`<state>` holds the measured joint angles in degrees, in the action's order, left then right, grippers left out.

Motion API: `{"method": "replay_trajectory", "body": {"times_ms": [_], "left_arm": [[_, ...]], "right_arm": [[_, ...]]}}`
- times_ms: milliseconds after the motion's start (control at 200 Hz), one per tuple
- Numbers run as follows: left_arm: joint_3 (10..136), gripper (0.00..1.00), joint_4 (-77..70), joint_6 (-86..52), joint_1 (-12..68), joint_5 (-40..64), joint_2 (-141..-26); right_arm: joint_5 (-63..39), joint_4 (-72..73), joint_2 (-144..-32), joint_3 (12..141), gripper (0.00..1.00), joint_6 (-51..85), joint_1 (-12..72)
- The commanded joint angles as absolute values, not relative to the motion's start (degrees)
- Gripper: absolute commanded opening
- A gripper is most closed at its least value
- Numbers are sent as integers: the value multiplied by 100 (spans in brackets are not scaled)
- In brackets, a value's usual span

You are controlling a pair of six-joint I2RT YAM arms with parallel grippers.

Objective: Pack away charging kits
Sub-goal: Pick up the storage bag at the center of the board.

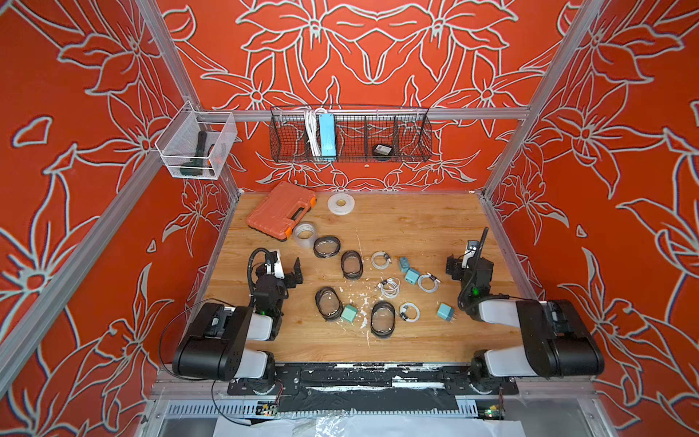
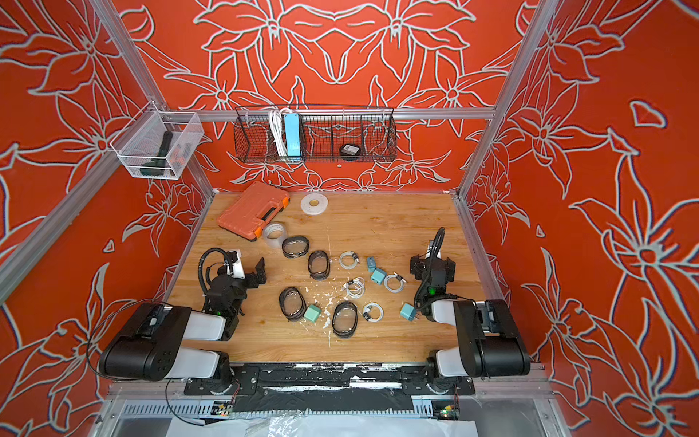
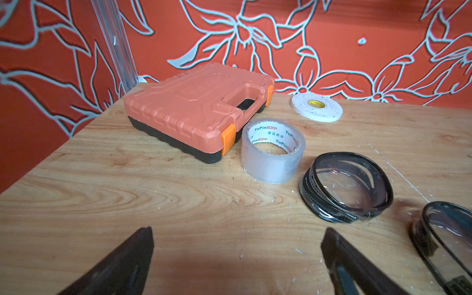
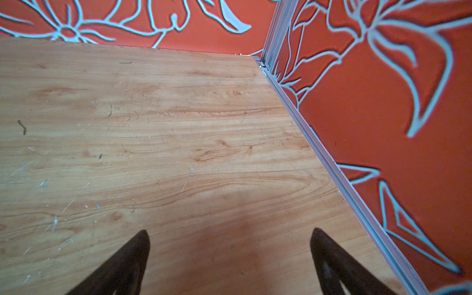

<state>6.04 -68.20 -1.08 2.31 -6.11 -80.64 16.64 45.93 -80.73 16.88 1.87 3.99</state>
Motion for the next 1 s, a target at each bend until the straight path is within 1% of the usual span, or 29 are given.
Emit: {"method": "replay_trajectory", "body": {"times_ms": [0,991], "left_arm": [[651,99,-6970,-44,254,-606,-8042],[648,99,-6978,-44,249,-606,-8046]], "right_arm": [[1661,4755,-8019,1705,98,215,396],[1687,4730,-8042,1727,98,221,398]]}}
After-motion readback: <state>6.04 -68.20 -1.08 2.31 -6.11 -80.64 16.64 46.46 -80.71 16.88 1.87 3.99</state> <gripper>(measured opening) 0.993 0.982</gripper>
